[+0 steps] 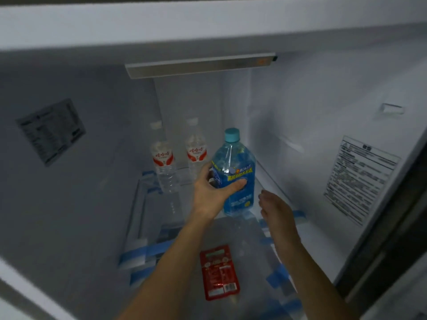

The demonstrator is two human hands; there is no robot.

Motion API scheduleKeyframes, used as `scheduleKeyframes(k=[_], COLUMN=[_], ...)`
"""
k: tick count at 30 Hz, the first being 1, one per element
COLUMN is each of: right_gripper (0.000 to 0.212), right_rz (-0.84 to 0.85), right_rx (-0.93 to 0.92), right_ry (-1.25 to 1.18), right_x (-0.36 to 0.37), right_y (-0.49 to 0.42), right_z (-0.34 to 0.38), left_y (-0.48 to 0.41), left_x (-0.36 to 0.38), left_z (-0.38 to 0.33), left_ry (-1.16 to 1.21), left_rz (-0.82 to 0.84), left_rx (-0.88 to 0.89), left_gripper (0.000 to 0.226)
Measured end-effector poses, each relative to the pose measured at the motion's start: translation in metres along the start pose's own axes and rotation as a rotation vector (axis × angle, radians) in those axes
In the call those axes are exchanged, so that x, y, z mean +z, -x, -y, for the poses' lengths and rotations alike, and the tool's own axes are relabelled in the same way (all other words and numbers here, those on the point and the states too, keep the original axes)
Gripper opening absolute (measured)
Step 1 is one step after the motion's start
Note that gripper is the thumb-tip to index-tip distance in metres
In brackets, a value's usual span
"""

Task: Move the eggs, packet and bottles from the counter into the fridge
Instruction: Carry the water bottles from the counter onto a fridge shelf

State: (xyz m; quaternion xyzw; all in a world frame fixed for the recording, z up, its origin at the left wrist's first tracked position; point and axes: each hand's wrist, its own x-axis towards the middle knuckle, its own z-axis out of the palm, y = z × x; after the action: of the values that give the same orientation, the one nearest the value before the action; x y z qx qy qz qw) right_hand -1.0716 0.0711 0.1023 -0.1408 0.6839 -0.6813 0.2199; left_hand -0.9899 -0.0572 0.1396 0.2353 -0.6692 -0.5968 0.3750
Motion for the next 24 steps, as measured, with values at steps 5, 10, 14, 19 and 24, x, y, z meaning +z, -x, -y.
scheduleKeyframes(k=[5, 10, 14, 19, 24], right_gripper=[0.066, 0.110, 0.114, 0.093, 0.084], right_rz=[0.018, 0.046, 0.059, 0.059, 0.004], right_rx=[-0.492, -0.460, -0.458, -0.466, -0.470], right_ry=[0.921, 1.230, 1.272, 1.279, 1.297], right_x=[-0.014, -0.017, -0.016, -0.015, -0.012], right_y=[-0.005, -0.014, -0.014, -0.014, -0.015], right_z=[-0.040, -0.050, -0.049, -0.054, -0.062], left_y=[-0.026, -0.048, -0.061, -0.044, -0.037], left_x=[0.010, 0.019, 0.023, 0.033, 0.034], left_z=[0.017, 0.024, 0.026, 0.045, 0.069], left_ry=[-0.015, -0.045, -0.067, -0.142, -0.434], left_rz=[0.007, 0.048, 0.063, -0.008, -0.130], left_rx=[-0.036, -0.034, -0.026, 0.021, 0.110], left_gripper=[0.073, 0.078, 0.075, 0.075, 0.091])
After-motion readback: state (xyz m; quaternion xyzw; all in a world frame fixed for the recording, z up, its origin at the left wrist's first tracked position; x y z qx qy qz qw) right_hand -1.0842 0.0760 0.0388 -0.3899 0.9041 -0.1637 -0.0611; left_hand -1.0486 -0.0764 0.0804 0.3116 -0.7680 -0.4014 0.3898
